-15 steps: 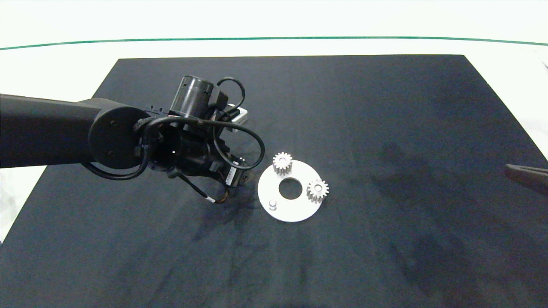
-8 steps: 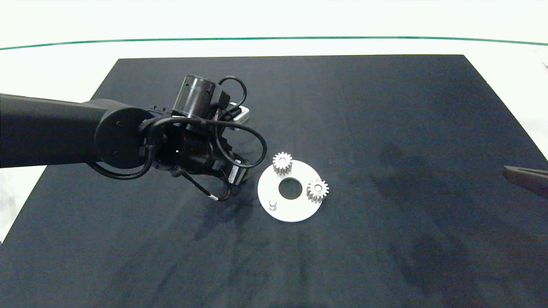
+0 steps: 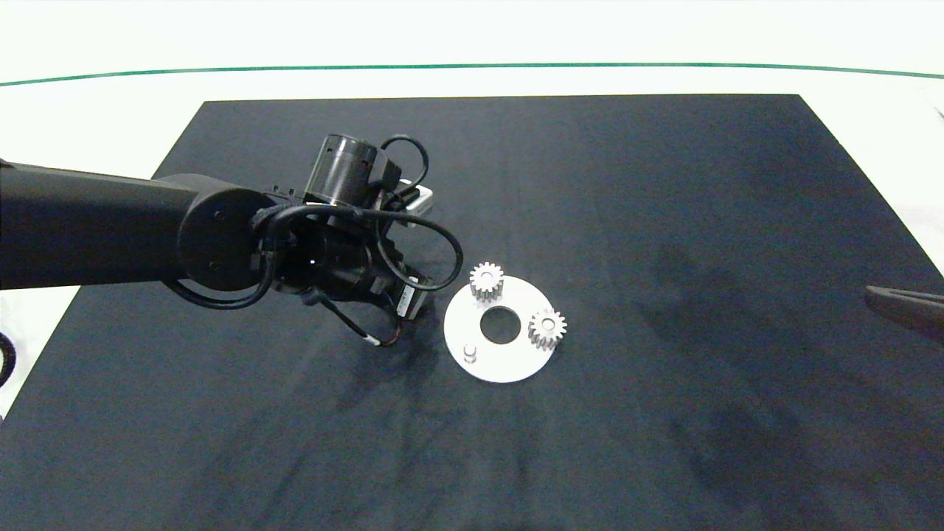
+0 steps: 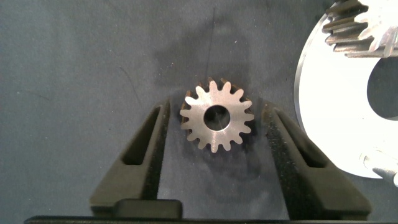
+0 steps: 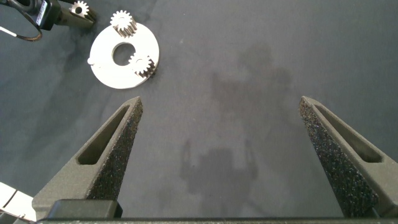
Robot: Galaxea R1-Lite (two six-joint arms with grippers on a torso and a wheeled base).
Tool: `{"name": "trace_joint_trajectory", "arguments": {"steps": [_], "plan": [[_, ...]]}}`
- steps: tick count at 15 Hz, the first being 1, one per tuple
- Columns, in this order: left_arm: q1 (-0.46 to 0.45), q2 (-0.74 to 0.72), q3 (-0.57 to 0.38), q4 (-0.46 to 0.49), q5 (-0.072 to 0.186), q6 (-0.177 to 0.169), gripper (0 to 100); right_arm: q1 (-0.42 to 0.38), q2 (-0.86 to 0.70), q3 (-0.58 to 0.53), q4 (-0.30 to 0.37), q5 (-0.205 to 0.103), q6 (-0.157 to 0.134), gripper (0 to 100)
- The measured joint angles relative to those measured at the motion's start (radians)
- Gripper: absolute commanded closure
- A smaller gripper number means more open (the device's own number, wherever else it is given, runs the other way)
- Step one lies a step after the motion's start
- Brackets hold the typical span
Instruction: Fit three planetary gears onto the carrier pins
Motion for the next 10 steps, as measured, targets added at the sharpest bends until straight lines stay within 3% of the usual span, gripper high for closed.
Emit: {"name": "trace_joint_trajectory", "arguments": {"steps": [10], "plan": [[-0.006, 0.002, 0.008, 0.001, 0.001, -0.005, 67, 0.0, -0.003, 0.002, 0.0, 0.009, 0.0, 0]]}}
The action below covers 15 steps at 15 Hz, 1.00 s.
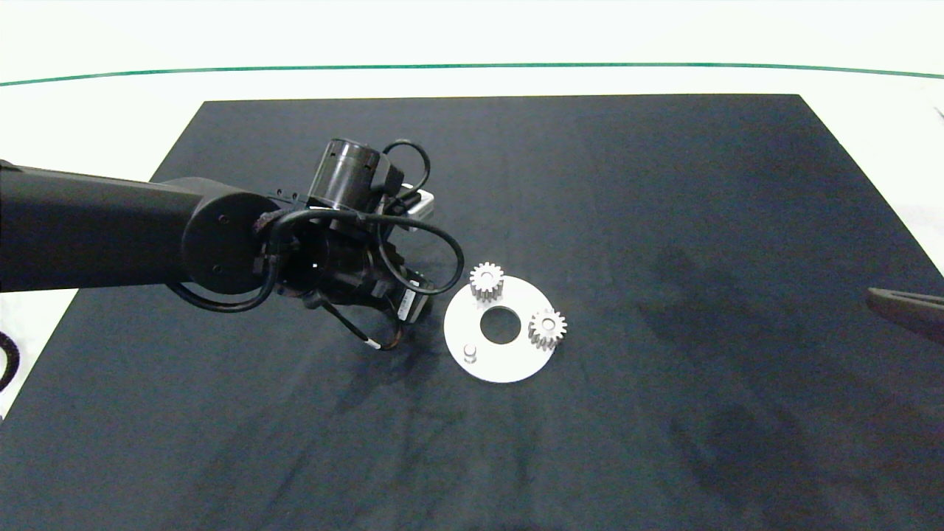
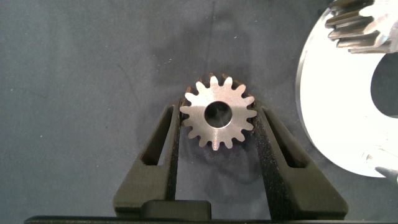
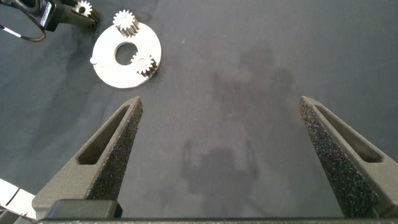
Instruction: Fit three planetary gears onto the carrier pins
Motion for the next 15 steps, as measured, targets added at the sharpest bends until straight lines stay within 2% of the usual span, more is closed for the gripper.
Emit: {"name": "trace_joint_trajectory", "arguments": {"steps": [6, 10, 12, 15], "plan": [[-0.011, -0.007, 0.009, 0.002, 0.007, -0.011, 79, 0.0, -0.002, 0.0, 0.0, 0.005, 0.0, 0], [0.017, -0.097, 0.026, 0.022, 0.008, -0.01, 87, 0.0, -0.007, 0.001, 0.001, 0.007, -0.001, 0], [0.017, -0.158, 0.059, 0.051, 0.008, -0.01, 87, 0.0, -0.009, 0.001, 0.001, 0.007, -0.002, 0], [-0.054, -0.231, 0.147, 0.07, 0.01, -0.01, 87, 0.0, -0.014, 0.001, 0.001, 0.007, -0.007, 0]]}}
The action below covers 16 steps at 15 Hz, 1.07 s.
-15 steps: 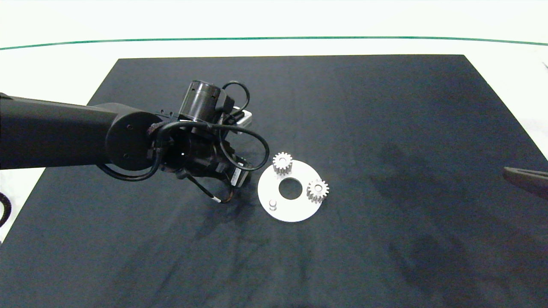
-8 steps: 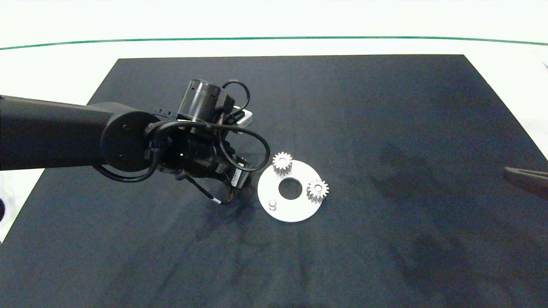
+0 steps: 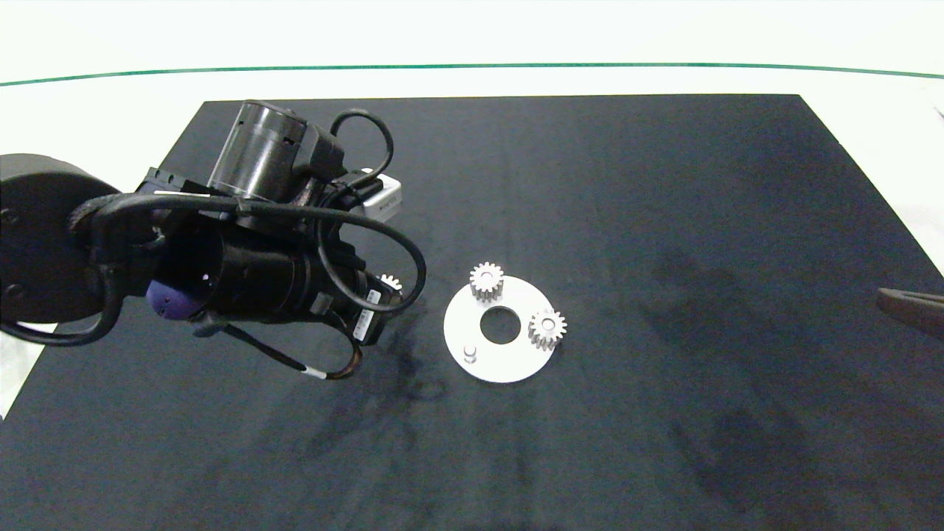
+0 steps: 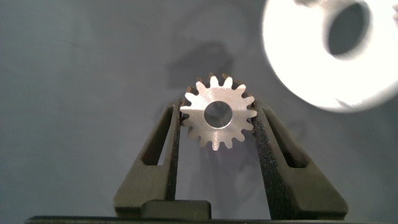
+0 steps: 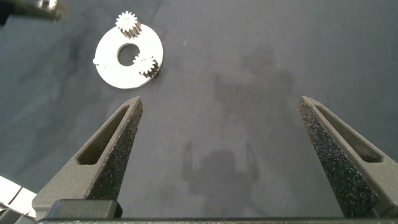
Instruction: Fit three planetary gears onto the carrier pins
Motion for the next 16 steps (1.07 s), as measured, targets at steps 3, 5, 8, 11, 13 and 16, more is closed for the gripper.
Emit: {"name": "trace_joint_trajectory", "arguments": {"steps": [3, 5, 8, 11, 13, 16], "plan": [[-0.083, -0.028, 0.05, -0.004, 0.062, -0.007, 87, 0.0, -0.009, -0.001, 0.0, 0.0, -0.009, 0], [-0.123, -0.022, 0.057, -0.023, 0.081, -0.013, 87, 0.0, -0.014, -0.001, 0.0, 0.0, -0.009, 0], [-0.168, 0.009, 0.059, -0.079, 0.103, -0.01, 87, 0.0, -0.017, -0.003, 0.0, 0.0, -0.01, 0], [-0.199, 0.044, 0.055, -0.083, 0.104, -0.01, 87, 0.0, -0.019, -0.003, 0.0, 0.0, -0.01, 0], [-0.208, 0.067, 0.048, -0.087, 0.104, -0.01, 87, 0.0, -0.019, -0.003, 0.0, 0.0, -0.01, 0], [-0.216, 0.097, 0.028, -0.09, 0.104, -0.01, 87, 0.0, -0.02, -0.003, 0.0, 0.0, -0.01, 0]]}}
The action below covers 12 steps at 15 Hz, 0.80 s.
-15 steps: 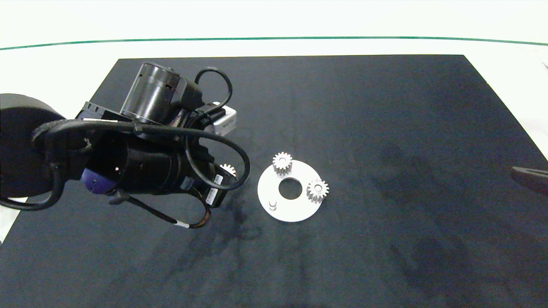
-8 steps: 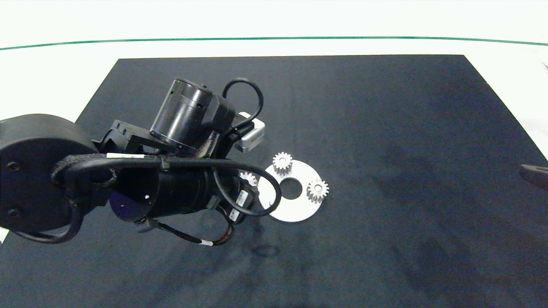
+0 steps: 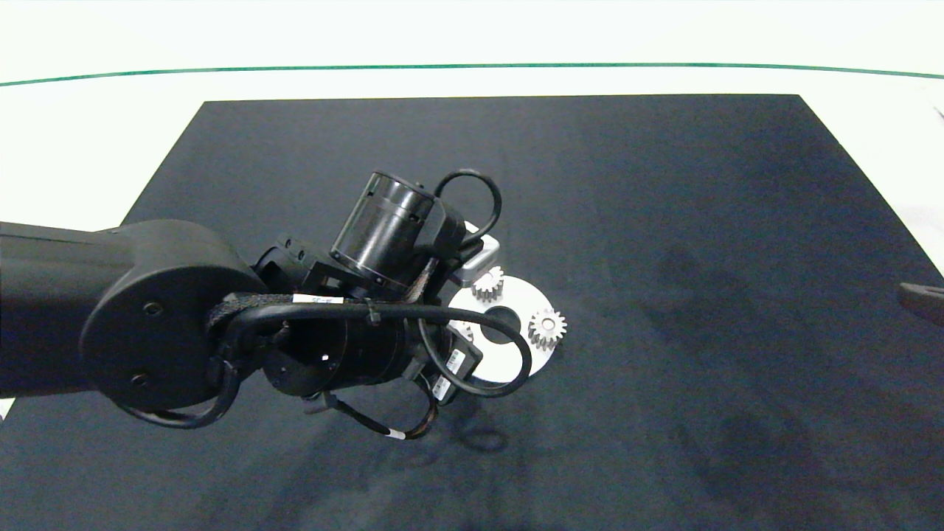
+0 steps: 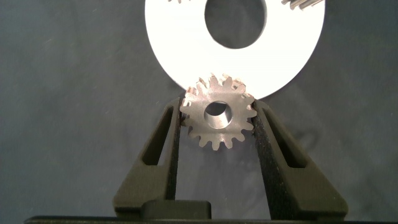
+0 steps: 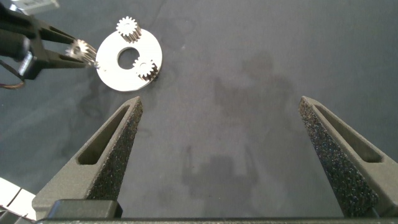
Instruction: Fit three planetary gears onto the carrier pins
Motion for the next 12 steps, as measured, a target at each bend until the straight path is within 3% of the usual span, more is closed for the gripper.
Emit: {"name": "trace_joint_trajectory", "arguments": {"steps": [12], "plan": [[-0.02, 0.05, -0.025, 0.0, 0.001, -0.001, 87, 0.0, 0.0, 0.0, 0.0, 0.011, 0.001, 0]]}}
